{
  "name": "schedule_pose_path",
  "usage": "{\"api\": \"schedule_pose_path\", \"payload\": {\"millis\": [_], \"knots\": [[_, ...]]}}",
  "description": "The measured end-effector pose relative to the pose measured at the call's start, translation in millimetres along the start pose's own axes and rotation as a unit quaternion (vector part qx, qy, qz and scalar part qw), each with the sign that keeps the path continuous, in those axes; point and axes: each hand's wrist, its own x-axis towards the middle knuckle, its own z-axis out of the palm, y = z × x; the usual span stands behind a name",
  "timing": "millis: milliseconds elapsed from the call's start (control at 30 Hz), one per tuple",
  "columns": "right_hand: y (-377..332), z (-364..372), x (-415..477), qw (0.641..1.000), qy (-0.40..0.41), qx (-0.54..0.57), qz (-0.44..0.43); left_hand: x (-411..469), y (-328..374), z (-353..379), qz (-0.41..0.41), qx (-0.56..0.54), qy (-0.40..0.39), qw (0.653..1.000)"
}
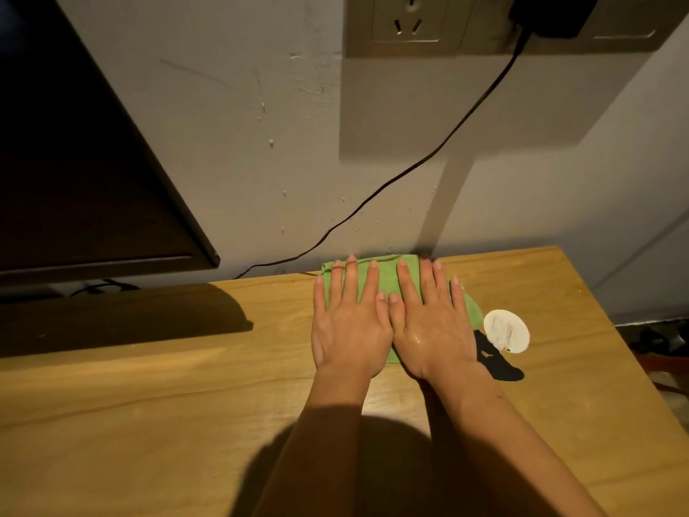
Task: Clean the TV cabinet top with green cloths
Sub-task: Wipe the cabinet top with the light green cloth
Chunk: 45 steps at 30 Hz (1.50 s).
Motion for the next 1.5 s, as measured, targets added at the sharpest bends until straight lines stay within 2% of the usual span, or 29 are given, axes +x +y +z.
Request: {"api": "schedule_pose_path", "payload": {"millis": [367,1033,1233,1500], "knots": [[5.9,1.9,-84.5,1.0,0.007,0.019,0.012,-77.5,11.4,-2.5,0.042,-0.005,-0.018,0.999],[84.1,12.6,-363.0,0.999,-0.025,0.04,-0.021,-364.2,114.5,-3.4,-0.006,0.028,-0.05,0.998],[91.1,11.1,-381.4,0.997,-0.033,0.062,-0.023,-381.5,125.7,-7.3,-0.009,0.034,-0.055,0.998],[93.2,12.4,-350.1,0.998,-0.026,0.057,-0.029,-351.0,120.5,-0.1,-0.012,0.027,-0.048,0.998]]}}
